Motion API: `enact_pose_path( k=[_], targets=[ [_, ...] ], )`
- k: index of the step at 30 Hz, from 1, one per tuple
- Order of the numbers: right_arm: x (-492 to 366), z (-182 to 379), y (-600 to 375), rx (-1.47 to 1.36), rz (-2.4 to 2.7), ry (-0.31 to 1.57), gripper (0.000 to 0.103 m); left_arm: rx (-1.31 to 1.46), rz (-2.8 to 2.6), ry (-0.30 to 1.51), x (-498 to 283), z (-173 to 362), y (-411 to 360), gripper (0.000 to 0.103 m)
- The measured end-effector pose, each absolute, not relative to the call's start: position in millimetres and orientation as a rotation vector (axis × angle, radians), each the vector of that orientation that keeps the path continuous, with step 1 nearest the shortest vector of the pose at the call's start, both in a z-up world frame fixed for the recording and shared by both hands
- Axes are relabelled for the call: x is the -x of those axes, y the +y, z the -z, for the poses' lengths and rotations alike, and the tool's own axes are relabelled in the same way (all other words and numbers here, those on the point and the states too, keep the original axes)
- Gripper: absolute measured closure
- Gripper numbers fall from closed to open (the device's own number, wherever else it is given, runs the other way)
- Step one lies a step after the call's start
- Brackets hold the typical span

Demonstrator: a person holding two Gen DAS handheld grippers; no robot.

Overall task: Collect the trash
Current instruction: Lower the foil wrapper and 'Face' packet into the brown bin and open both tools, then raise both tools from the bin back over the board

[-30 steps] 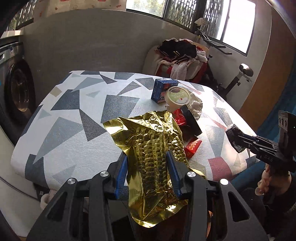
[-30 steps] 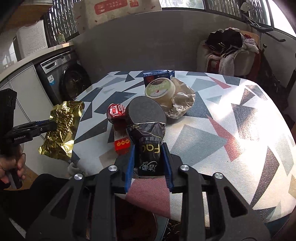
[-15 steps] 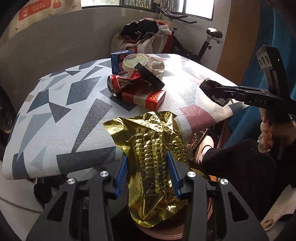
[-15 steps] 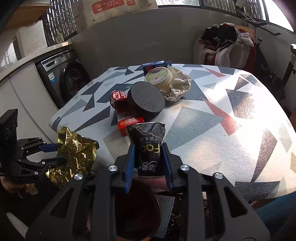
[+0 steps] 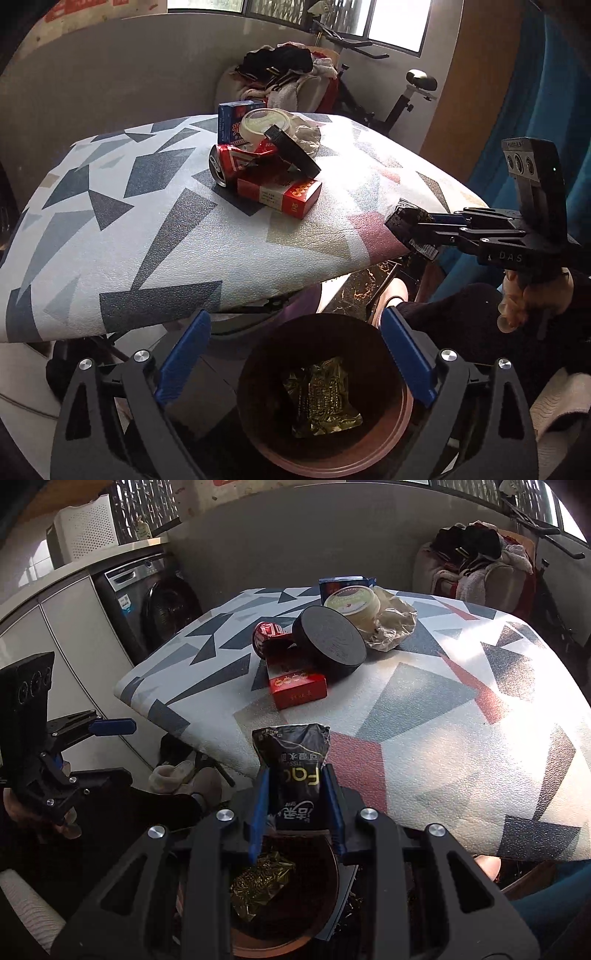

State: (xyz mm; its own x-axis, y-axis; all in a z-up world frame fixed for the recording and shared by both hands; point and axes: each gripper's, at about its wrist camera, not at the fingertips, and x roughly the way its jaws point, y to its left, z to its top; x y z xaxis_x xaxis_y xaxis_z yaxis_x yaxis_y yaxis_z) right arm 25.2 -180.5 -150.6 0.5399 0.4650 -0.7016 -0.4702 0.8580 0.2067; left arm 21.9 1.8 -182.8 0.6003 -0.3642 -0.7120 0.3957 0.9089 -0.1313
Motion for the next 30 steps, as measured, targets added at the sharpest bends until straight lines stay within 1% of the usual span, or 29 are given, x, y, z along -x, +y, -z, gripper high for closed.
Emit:
enact_pose_path(
  k=[8, 17, 20, 23, 24, 25, 26, 27, 28, 30],
  targets=[
    [-10.3, 185.6, -152.8, 0.050, -0.645, 0.925, 0.071, -0.050, 0.434, 0.774, -11.0, 188.4, 14.5, 0.008],
    [-4.5, 212.5, -135.5, 0.122, -0.653, 1.009, 0.069, -0.070, 0.432, 0.747, -2.3, 195.2, 10.4, 0.007],
    [-1.3, 217.1, -126.0, 0.172, -0.661, 1.022, 0.066, -0.057, 0.408, 0.755, -3.8, 197.8, 13.5, 0.007],
    [0.8, 218.9, -119.9, 0.210, -0.651, 1.017, 0.061, -0.042, 0.398, 0.751, -4.3, 197.6, 17.0, 0.007],
    [0.6, 218.9, -119.2, 0.218, -0.642, 1.014, 0.053, -0.039, 0.397, 0.753, -4.6, 197.9, 17.7, 0.007],
    [0.7, 218.6, -118.9, 0.223, -0.634, 1.009, 0.039, -0.037, 0.397, 0.758, -5.2, 198.4, 18.2, 0.007],
    [0.5, 217.9, -119.2, 0.223, -0.625, 1.000, 0.032, -0.036, 0.397, 0.763, -5.8, 199.0, 18.3, 0.007],
    [0.4, 216.7, -119.9, 0.222, -0.617, 0.991, 0.020, -0.037, 0.396, 0.766, -6.0, 199.6, 18.3, 0.007],
    [0.3, 214.9, -121.6, 0.217, -0.608, 0.977, 0.015, -0.039, 0.393, 0.769, -6.1, 200.0, 18.2, 0.007],
    [-0.3, 212.3, -126.0, 0.209, -0.590, 0.965, 0.006, -0.043, 0.391, 0.771, -5.5, 200.5, 17.4, 0.006]
  ],
)
